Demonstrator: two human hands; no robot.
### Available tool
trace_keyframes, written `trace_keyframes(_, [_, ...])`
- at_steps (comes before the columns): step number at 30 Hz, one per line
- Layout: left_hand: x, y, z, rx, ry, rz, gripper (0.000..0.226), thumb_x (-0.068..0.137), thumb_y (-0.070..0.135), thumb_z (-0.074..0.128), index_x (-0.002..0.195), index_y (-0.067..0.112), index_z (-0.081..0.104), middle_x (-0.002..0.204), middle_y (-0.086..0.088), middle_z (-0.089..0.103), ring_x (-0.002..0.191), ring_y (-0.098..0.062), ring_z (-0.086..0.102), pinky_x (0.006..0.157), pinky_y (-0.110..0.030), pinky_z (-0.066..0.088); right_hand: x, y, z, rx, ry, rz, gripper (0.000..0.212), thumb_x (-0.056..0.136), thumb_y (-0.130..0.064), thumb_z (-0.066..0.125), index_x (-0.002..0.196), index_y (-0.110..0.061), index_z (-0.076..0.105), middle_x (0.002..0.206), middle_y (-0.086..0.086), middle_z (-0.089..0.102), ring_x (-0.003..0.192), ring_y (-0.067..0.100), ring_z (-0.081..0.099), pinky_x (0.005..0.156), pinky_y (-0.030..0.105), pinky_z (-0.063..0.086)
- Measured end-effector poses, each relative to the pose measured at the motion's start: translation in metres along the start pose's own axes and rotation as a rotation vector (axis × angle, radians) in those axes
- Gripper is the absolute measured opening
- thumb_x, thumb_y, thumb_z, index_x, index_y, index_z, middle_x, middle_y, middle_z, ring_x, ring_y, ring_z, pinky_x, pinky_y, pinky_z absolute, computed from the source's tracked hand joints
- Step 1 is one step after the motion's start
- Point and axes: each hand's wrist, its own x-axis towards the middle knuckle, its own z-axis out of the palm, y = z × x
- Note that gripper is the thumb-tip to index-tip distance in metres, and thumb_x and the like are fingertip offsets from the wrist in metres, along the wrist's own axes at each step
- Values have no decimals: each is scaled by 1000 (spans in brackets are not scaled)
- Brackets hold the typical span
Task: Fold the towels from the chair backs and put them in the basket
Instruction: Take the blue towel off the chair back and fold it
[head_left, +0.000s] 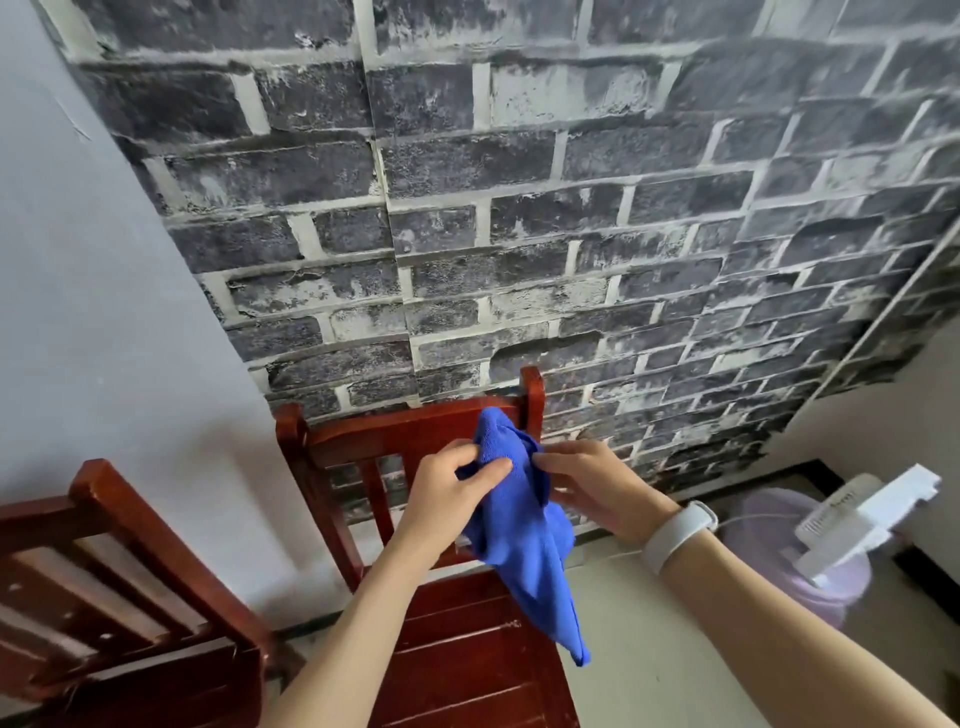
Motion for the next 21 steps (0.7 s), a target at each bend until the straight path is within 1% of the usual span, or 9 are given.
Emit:
trace_keyframes(3, [0, -2, -3, -37, -69, -53, 11, 80, 12, 66, 79, 1, 69, 85, -12, 67, 76, -10, 54, 73, -28, 43, 2, 8, -3, -181, 20, 59, 9, 89, -9, 53, 83, -10, 60, 70, 4, 56, 61, 12, 52, 59, 21, 43])
trace_keyframes(6, [-1, -6, -8, -47, -109, -106, 18, 81, 14, 66, 66, 24, 69, 74, 7, 66, 70, -4, 55, 69, -25, 45, 7, 9, -2, -115, 153, -62, 19, 91, -2, 43, 77, -8, 55, 69, 8, 49, 56, 12, 48, 51, 21, 42])
trace_keyframes(8, [-1, -11, -17, -99, -22, -112, 30, 83, 11, 63, 59, 28, 64, 62, 17, 62, 63, 2, 53, 62, -17, 43, 12, 8, -9, -108, 303, -141, 22, 93, 0, 37, 78, -1, 53, 70, 16, 46, 65, 20, 46, 59, 31, 39])
trace_keyframes(10, [0, -17, -34, -162, 156, -106, 27, 84, 6, 61, 71, 29, 68, 74, 16, 68, 67, 9, 59, 66, -6, 44, 17, 11, -23, -212, 452, -204, 23, 94, -4, 34, 89, 13, 49, 75, 28, 42, 75, 23, 41, 67, 36, 34])
trace_keyframes(12, [-1, -26, -57, -167, 298, -117, 22, 84, 3, 60, 83, 22, 69, 88, 7, 68, 74, 14, 60, 72, -2, 43, 16, 17, -40, -321, 571, -258, 26, 95, -8, 33, 89, 11, 49, 76, 19, 45, 71, 20, 39, 63, 32, 32])
trace_keyframes(16, [-10, -50, -93, -250, 282, -273, 33, 83, -3, 57, 89, 28, 67, 95, 8, 66, 88, 0, 60, 80, -17, 44, 14, 36, -71, -421, 725, -268, 25, 95, -11, 34, 74, -6, 46, 71, 10, 44, 64, 17, 35, 50, 22, 28])
trace_keyframes(17, [-13, -55, -97, -253, 245, -322, 35, 83, -5, 56, 91, 27, 67, 96, 6, 66, 88, -4, 60, 79, -21, 45, 15, 41, -77, -395, 733, -250, 23, 95, -12, 36, 75, -8, 47, 73, 9, 45, 66, 17, 37, 51, 19, 30])
trace_keyframes(19, [-18, -63, -99, -266, 180, -415, 35, 83, -8, 54, 96, 22, 66, 92, -1, 66, 83, -13, 61, 74, -28, 47, 15, 48, -81, -301, 695, -184, 11, 91, -10, 44, 92, -6, 54, 86, 11, 52, 78, 20, 46, 63, 26, 38])
trace_keyframes(21, [-22, -68, -98, -293, 136, -486, 33, 82, -11, 53, 96, 17, 65, 86, -5, 65, 79, -19, 61, 69, -31, 50, 14, 51, -82, -277, 643, -147, 15, 87, -3, 49, 99, -5, 58, 91, 13, 56, 86, 22, 51, 74, 31, 40])
